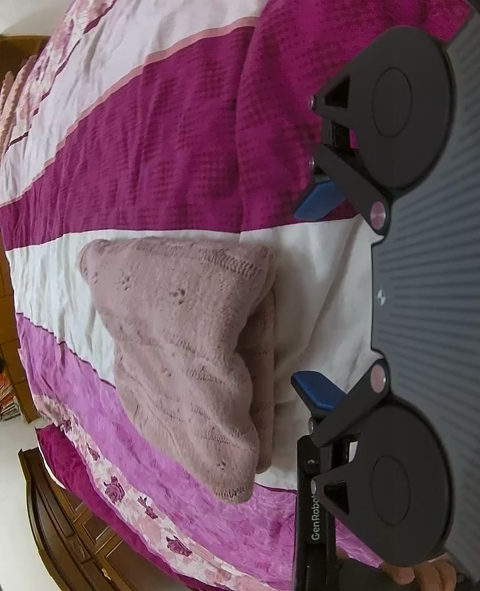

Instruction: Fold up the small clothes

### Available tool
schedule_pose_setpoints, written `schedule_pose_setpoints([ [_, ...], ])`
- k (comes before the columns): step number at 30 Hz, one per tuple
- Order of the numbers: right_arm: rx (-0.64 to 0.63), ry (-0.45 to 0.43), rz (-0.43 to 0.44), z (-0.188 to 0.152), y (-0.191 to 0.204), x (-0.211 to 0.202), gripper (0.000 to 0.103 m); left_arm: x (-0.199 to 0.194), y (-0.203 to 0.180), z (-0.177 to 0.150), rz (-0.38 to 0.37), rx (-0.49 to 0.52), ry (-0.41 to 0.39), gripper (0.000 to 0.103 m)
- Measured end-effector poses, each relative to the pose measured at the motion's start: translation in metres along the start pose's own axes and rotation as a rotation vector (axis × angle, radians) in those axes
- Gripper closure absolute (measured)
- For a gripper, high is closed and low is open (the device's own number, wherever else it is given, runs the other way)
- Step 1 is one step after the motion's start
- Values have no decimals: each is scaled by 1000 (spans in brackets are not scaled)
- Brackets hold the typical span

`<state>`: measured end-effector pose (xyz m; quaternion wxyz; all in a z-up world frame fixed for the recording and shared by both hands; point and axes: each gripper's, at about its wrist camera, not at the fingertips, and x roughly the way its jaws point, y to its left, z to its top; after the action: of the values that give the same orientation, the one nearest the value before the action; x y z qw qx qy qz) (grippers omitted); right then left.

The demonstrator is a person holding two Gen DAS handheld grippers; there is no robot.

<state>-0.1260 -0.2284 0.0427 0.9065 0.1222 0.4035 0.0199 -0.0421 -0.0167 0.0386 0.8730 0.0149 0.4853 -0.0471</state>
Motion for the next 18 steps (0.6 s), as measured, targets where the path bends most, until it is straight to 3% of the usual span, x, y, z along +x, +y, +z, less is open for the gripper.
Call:
schedule_pose_setpoints([
  [18,14,32,-7,-3,-3,8,10,2,-9,-5,-5,41,-3,25],
])
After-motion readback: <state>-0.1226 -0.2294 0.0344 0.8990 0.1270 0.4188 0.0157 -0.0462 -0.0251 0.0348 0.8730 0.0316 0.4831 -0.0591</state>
